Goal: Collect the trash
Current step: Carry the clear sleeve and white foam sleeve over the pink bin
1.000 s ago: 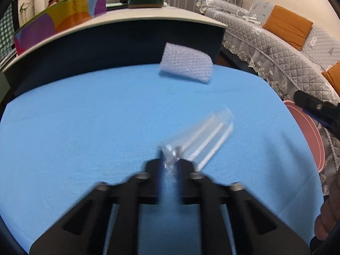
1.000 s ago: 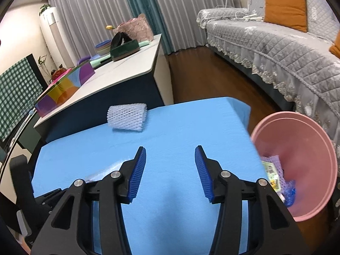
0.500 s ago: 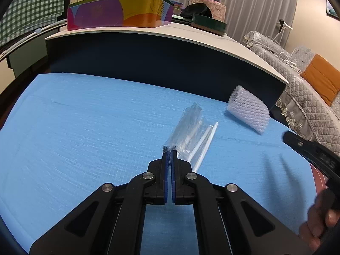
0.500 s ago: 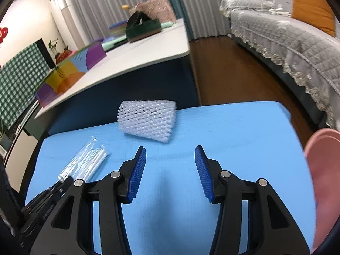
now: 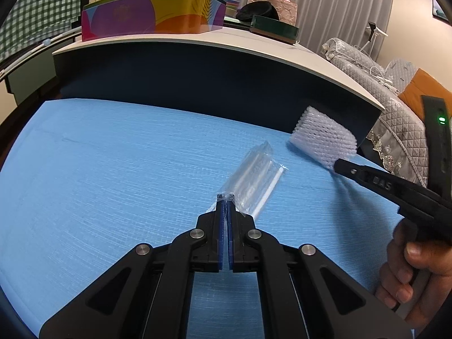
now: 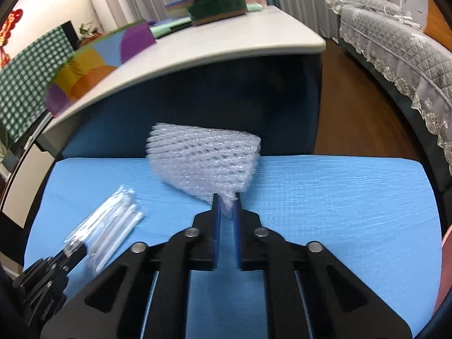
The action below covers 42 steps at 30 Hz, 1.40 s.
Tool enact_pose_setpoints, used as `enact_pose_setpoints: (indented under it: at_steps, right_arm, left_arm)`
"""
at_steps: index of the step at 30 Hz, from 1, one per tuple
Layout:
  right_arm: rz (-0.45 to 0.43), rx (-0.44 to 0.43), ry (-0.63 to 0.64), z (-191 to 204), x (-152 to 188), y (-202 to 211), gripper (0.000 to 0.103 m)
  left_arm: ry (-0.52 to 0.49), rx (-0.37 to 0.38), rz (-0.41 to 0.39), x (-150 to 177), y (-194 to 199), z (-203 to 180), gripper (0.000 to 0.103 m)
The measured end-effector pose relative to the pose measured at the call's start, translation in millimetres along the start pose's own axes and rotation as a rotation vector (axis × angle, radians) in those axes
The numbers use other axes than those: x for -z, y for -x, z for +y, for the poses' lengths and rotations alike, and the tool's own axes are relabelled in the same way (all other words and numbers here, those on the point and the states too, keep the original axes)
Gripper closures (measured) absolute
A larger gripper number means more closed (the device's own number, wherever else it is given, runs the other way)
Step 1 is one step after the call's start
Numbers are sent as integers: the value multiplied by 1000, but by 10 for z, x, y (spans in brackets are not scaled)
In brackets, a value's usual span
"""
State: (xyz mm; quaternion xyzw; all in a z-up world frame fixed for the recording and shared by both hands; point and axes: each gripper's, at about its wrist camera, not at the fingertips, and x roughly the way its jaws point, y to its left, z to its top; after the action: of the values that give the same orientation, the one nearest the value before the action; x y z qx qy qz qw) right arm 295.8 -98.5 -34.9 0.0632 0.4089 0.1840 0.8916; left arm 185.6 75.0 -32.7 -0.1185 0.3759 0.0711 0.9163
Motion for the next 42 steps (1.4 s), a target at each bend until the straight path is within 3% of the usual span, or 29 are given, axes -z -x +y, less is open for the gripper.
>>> enact_pose_setpoints:
  at_steps: [11,25,42]
  right_arm:
    - [-129,2,6,53,341,941,98]
    - [-248,176,-38,-200,710,2011,98]
    - [-331,266,-132,-668,992,2673,98]
  left_arm:
    - [-5,47,-68,-44,310,2,102]
    - [-137,125,-118,-25,835,-464,102]
    - [-243,219,-154,121,1214,-1112,102]
